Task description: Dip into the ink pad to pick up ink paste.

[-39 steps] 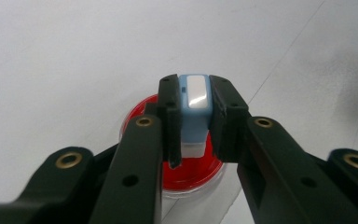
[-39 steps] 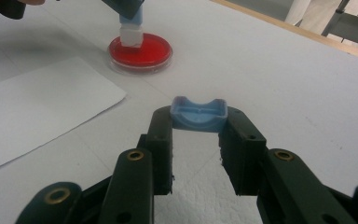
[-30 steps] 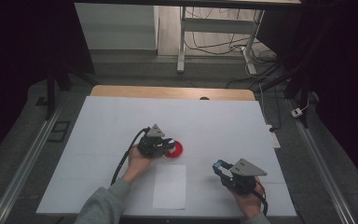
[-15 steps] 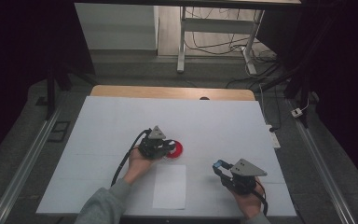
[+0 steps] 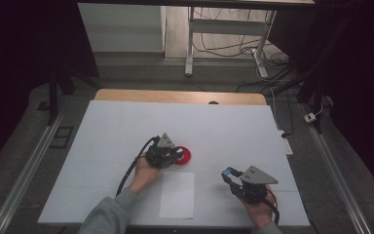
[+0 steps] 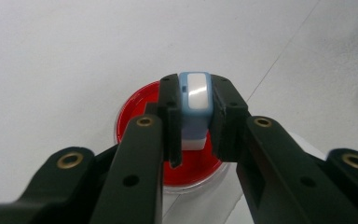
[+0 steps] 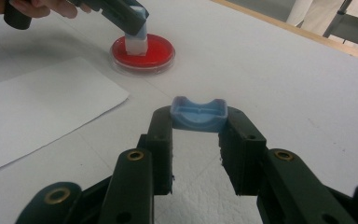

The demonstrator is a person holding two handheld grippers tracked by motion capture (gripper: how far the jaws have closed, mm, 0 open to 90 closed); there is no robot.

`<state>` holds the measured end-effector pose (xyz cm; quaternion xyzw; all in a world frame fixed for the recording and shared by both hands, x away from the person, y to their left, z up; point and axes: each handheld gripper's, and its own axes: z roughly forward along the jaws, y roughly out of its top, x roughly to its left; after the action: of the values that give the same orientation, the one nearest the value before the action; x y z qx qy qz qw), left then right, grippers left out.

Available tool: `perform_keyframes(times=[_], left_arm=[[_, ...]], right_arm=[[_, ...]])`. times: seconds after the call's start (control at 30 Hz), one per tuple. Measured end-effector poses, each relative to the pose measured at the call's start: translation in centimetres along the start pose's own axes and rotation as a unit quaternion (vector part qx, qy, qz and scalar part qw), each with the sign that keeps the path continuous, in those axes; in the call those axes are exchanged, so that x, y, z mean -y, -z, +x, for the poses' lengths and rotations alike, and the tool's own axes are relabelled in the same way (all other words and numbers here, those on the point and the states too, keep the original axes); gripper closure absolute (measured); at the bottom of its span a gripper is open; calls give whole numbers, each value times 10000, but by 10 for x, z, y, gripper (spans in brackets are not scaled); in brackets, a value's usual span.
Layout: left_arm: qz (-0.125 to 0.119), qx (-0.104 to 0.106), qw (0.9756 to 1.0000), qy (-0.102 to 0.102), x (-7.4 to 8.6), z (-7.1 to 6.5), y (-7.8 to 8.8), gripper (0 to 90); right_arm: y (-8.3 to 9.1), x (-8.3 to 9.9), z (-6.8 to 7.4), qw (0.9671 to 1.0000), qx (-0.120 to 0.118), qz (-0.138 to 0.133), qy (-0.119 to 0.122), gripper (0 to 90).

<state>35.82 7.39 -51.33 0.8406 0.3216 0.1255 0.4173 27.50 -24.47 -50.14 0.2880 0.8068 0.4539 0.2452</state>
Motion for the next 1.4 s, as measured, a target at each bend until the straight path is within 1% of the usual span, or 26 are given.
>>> perform_keyframes(times=[0.4,0.53,0.57,0.6,0.63,0.67,0.73,0.87,0.97,1.07,1.23,1.4], left_arm=[[3,-11,10000,-32,0,-1,0,764],[2,-30,10000,-46,-1,-1,0,764],[-16,-34,10000,-38,-1,-1,1,763],[-89,-48,9999,-70,-2,-2,4,763],[-137,-76,9997,-166,-4,-3,6,763],[-247,-113,9994,-211,-6,-4,9,763],[-395,-89,9991,-154,-9,-4,14,763],[-511,-113,9985,-133,-13,-5,20,763],[-514,-139,9985,-96,-13,-2,21,762],[-483,-182,9987,-55,-11,1,19,762],[-501,-204,9985,46,-8,7,16,762],[-422,-218,9988,81,-6,9,11,762]], right_arm=[[0,0,0,10000,25,17,-6,657],[0,0,-1,10000,-2,8,-11,657],[0,0,0,10000,20,14,-5,657],[0,0,0,10000,22,14,-3,657],[0,0,0,10000,21,14,-6,657],[0,0,-1,10000,-6,6,-8,657],[0,0,-1,10000,-2,0,-11,657],[0,1,-1,10000,-4,-5,-28,657],[0,0,-1,10000,-18,-3,-9,657],[0,0,-1,10000,-16,-5,-18,657],[0,0,-1,10000,-3,-3,-36,657],[0,0,-1,10000,-30,-10,-35,656]])
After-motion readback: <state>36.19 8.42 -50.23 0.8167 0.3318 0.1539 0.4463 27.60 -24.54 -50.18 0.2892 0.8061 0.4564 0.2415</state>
